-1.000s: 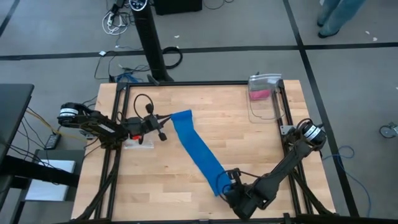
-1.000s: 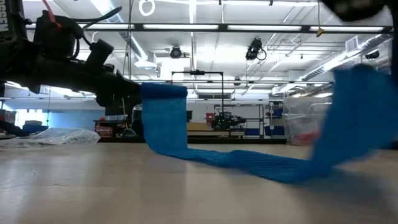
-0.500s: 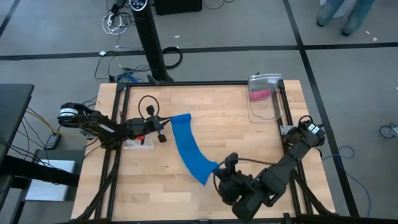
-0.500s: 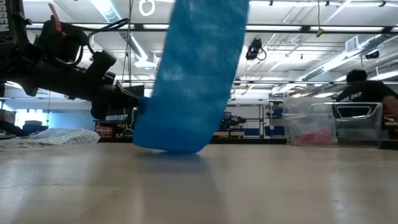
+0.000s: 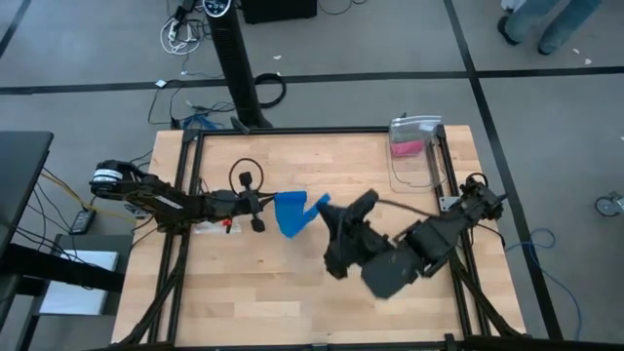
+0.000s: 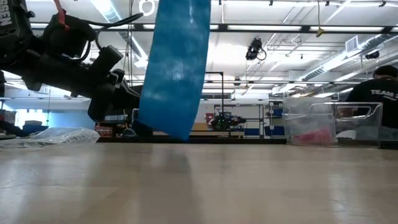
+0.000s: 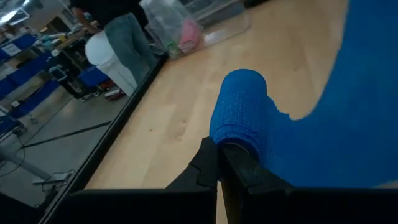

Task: Roll bandage
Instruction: Roll the blue bandage

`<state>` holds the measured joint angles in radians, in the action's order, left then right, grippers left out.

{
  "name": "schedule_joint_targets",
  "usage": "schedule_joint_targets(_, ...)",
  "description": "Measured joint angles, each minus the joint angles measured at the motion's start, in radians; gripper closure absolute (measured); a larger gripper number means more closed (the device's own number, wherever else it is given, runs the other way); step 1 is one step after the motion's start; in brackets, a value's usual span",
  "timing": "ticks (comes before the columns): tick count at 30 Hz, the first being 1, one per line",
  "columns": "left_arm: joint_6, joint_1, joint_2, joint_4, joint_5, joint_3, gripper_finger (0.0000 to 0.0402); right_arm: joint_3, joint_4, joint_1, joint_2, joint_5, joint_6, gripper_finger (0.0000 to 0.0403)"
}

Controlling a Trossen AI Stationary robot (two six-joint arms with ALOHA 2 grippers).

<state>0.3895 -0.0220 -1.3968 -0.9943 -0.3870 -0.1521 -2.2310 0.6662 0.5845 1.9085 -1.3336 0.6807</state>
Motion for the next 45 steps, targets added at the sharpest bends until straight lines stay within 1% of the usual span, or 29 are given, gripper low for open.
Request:
schedule_joint_targets(5,0.009,0.034,0.0,0.006,0.0,-0.009,0.0395,-0.028,-0.228,-0.054,0.0,-0.041,0.279,0.0403)
schedule_joint_targets(7,0.01,0.053,0.0,0.006,0.0,-0.009,0.0395,-0.028,-0.279,-0.078,-0.005,-0.027,0.328,0.0403)
schedule_joint_targets(12,0.005,0.108,0.0,0.004,-0.001,-0.009,0.0395,-0.028,-0.291,-0.141,-0.02,-0.017,0.344,0.0403)
schedule_joint_targets(17,0.0,0.169,0.0,0.008,-0.03,-0.009,0.0395,-0.028,-0.34,-0.214,-0.028,0.007,0.372,0.0403)
schedule_joint_targets(20,-0.006,0.2,0.0,0.014,-0.052,-0.009,0.0395,-0.028,-0.422,-0.257,-0.037,0.02,0.427,0.0403)
schedule_joint_targets(25,-0.02,0.253,0.0,0.03,-0.09,-0.009,0.0395,-0.028,-0.549,-0.326,-0.043,0.078,0.519,0.0403)
schedule_joint_targets(28,-0.021,0.279,0.0,0.026,-0.092,-0.009,0.0395,-0.028,-0.619,-0.364,-0.044,0.103,0.561,0.0403)
schedule_joint_targets(34,-0.024,0.312,0.0,0.003,-0.094,-0.009,0.0395,-0.028,-0.686,-0.436,-0.045,0.152,0.625,0.0403)
schedule_joint_targets(39,-0.027,0.331,0.0,-0.011,-0.096,-0.009,0.0395,-0.028,-0.734,-0.509,-0.045,0.162,0.677,0.0403)
schedule_joint_targets(45,-0.031,0.339,0.0,0.005,-0.099,-0.042,0.0395,-0.028,-0.75,-0.58,-0.045,0.193,0.686,0.0403)
